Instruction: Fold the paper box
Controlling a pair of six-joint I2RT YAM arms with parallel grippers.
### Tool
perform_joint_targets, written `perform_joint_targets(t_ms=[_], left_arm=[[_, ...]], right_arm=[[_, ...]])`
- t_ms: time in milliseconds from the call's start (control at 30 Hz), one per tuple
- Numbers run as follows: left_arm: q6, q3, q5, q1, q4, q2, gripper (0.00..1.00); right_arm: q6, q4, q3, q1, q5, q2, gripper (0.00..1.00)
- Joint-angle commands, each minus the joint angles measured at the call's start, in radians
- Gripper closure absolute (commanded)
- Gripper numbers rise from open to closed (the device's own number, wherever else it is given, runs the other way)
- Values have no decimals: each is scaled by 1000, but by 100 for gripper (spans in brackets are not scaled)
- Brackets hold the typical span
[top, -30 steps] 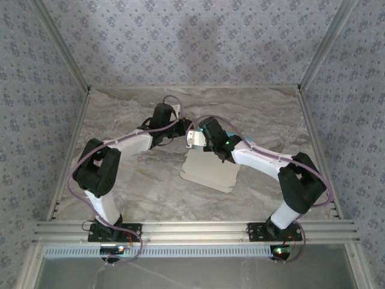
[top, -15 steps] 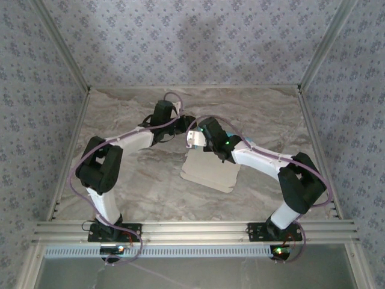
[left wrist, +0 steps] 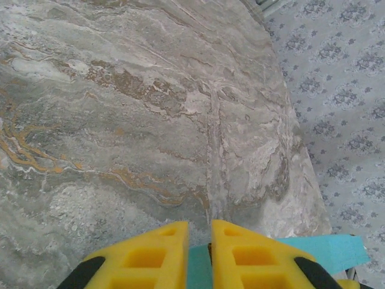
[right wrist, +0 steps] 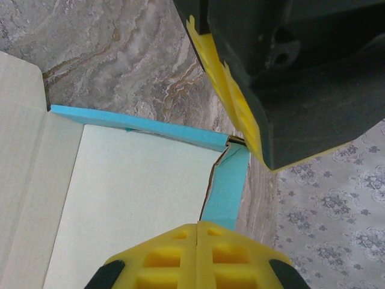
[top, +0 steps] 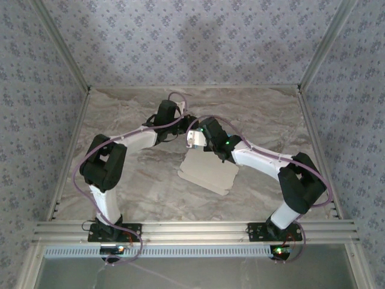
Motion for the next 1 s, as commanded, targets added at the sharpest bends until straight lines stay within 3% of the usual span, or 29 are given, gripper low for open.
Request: perform_joint_targets(t_ms=[0,133,267,467,633,733,833,967], left_arm=[[21,-38,4,-18,-69,15,86],[45,-74,-38,-34,-83,-9,88],[59,-120,-77,-35,-78,-40,88],[69,-144,-104,-35,-56,-70,89],[83,-149,-120,-35,-58,-88,89],[88,-140,-123,-37,-63,-91,89],[91,-134,-127,-40,-71,-96,89],[115,-144,-143,-43,-95,-118,89]], right_arm=[[21,-56,-18,8,-21,-4,100],[28,-54,-16,7,-23,-22,99],[59,-50,-20,5,-55,-63,74],[156,-83,-37,6,-193,-219,48],[348,-146,-26,-51,-359,-386,47],[663,-154,-39,-130,-355,-481,52],[1010,-317,-18,-225,-310,-529,56],[1233,-498,-33,-370,-338,-577,64]])
